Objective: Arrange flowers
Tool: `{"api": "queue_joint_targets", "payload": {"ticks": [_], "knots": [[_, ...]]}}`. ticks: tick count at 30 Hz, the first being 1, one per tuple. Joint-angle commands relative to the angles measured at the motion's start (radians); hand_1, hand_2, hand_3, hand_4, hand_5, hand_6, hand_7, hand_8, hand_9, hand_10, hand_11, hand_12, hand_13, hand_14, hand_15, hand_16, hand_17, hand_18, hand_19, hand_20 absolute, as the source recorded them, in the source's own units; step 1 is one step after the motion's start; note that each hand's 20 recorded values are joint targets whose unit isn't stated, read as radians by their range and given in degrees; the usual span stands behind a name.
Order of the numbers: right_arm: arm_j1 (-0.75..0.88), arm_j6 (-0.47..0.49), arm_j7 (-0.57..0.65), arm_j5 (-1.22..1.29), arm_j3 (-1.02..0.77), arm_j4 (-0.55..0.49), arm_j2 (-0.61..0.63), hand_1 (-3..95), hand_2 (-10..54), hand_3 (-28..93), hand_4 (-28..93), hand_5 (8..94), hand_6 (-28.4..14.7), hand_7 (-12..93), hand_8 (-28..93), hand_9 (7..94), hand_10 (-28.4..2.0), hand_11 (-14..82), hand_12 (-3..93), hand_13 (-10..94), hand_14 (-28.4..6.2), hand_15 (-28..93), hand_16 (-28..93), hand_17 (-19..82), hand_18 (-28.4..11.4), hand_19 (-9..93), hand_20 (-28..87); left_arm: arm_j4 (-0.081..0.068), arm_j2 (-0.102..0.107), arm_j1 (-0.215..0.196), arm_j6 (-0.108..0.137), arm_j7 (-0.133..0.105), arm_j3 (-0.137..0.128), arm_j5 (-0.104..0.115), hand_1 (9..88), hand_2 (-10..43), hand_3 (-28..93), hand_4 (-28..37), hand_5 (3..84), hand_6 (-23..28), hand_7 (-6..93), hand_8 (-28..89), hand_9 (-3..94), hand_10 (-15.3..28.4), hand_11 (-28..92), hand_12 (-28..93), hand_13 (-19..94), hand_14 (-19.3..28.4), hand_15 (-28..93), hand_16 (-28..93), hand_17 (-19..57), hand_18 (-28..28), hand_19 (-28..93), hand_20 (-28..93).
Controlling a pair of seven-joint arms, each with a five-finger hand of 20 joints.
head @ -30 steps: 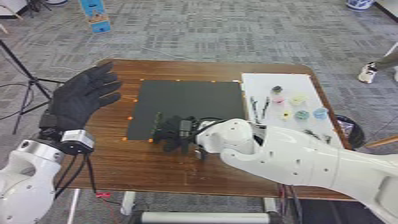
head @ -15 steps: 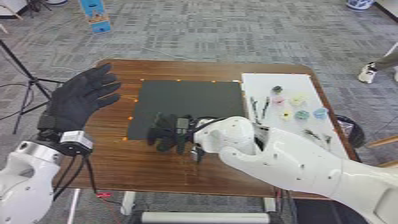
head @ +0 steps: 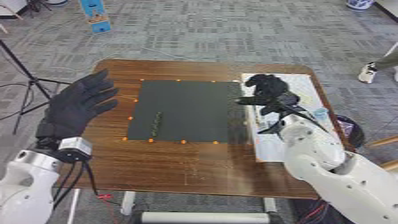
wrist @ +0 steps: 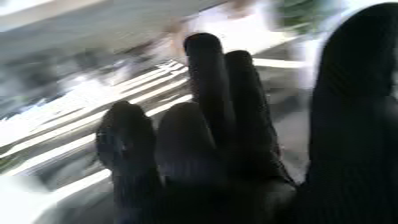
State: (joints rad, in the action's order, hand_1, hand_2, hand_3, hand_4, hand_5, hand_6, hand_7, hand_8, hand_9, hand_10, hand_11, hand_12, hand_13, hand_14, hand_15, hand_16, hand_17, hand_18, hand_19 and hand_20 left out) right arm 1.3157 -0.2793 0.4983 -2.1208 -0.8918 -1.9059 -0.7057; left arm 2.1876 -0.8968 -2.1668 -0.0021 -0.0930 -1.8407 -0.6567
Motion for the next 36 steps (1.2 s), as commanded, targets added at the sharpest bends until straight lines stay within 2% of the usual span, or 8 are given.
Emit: {"api": "queue_joint_targets", "payload": {"ticks": [1,9,11,16,20,25,29,36], "knots": [[0.368,-0.002,0.227,-0.117,-0.324,-0.035,0.045,49.2,-9.5,39,-28,51.8,-2.0,26,-11,59.6,-11.3,33.4,26.8,74,-5.6,86,38,45,-21.3,93,67,0.009,-0.030,-0.025,0.005,-0.002,-0.004,-0.001,23.7,-5.3,71,-28.3,30.5,2.8,20.6,-10,29.1,12.6,25,18,24,14.7,29,1,-9.2,22.6,45,9],[0.661,0.050,0.296,-0.160,-0.549,-0.179,0.037,45.9,-9.5,41,-28,53.3,-2.4,38,-12,58.3,-12.6,47.1,33.7,73,-6.2,86,38,44,-21.7,93,66,0.005,-0.032,-0.021,0.004,0.003,0.006,0.000,23.7,-5.2,71,-28.3,30.5,2.8,20.5,-10,29.1,12.6,25,18,24,14.7,29,1,-9.2,22.6,45,9],[0.718,0.057,0.296,-0.155,-0.589,-0.210,0.030,42.7,-9.5,47,-28,54.1,-2.6,40,-12,58.1,-12.8,49.6,35.3,73,-6.3,86,38,44,-21.8,93,66,0.004,-0.030,-0.020,0.000,0.003,0.007,0.001,23.7,-5.2,71,-28.3,30.5,2.8,20.5,-10,29.1,12.7,25,18,24,14.7,29,1,-9.2,22.6,45,9],[0.797,0.069,0.289,-0.155,-0.639,-0.261,0.017,41.7,-9.5,47,-28,56.2,-3.2,42,-12,59.8,-13.4,54.2,38.6,73,-6.3,86,38,44,-21.7,93,66,-0.001,-0.029,-0.012,0.003,0.008,0.013,0.002,23.7,-5.2,70,-28.3,30.4,2.7,20.5,-10,29.1,12.7,25,18,24,14.7,29,1,-9.2,22.5,45,9],[0.828,0.088,0.308,-0.151,-0.673,-0.261,-0.011,41.1,-9.5,47,-28,57.6,-2.8,43,-13,61.1,-13.1,55.9,39.9,73,-6.3,86,38,45,-21.7,93,67,-0.003,-0.033,-0.011,0.001,0.014,0.017,0.002,23.7,-5.1,70,-28.3,30.4,2.7,20.6,-10,29.1,12.7,25,18,24,14.7,29,1,-9.2,22.5,45,9],[0.856,0.109,0.315,-0.160,-0.678,-0.243,-0.028,40.4,-9.5,48,-28,57.9,-2.8,44,-13,61.2,-13.1,55.9,40.9,73,-6.4,86,38,45,-21.6,93,67,0.000,-0.030,-0.019,0.001,0.009,0.011,0.002,23.6,-5.0,71,-28.3,30.4,2.7,20.5,-10,29.1,12.6,25,18,24,14.7,29,1,-9.2,22.6,45,9],[0.864,0.127,0.345,-0.158,-0.694,-0.232,-0.049,36.7,-9.5,55,-28,57.4,-2.9,44,-13,60.7,-13.2,55.7,41.1,73,-6.4,86,39,45,-21.6,93,67,0.000,-0.031,-0.019,-0.003,0.013,0.013,0.003,23.7,-4.9,70,-28.3,30.4,2.7,20.6,-10,29.1,12.7,25,18,24,14.7,29,1,-9.2,22.5,45,9],[0.879,0.169,0.370,-0.156,-0.702,-0.235,-0.064,32.3,-9.5,63,-28,57.2,-2.9,44,-13,60.5,-13.3,55.8,40.8,73,-6.4,86,39,44,-21.7,93,67,0.006,-0.034,-0.031,0.004,0.011,0.002,0.003,23.7,-4.9,70,-28.3,30.4,2.7,20.6,-10,29.1,12.6,25,18,24,14.7,29,1,-9.2,22.5,45,9]]}}
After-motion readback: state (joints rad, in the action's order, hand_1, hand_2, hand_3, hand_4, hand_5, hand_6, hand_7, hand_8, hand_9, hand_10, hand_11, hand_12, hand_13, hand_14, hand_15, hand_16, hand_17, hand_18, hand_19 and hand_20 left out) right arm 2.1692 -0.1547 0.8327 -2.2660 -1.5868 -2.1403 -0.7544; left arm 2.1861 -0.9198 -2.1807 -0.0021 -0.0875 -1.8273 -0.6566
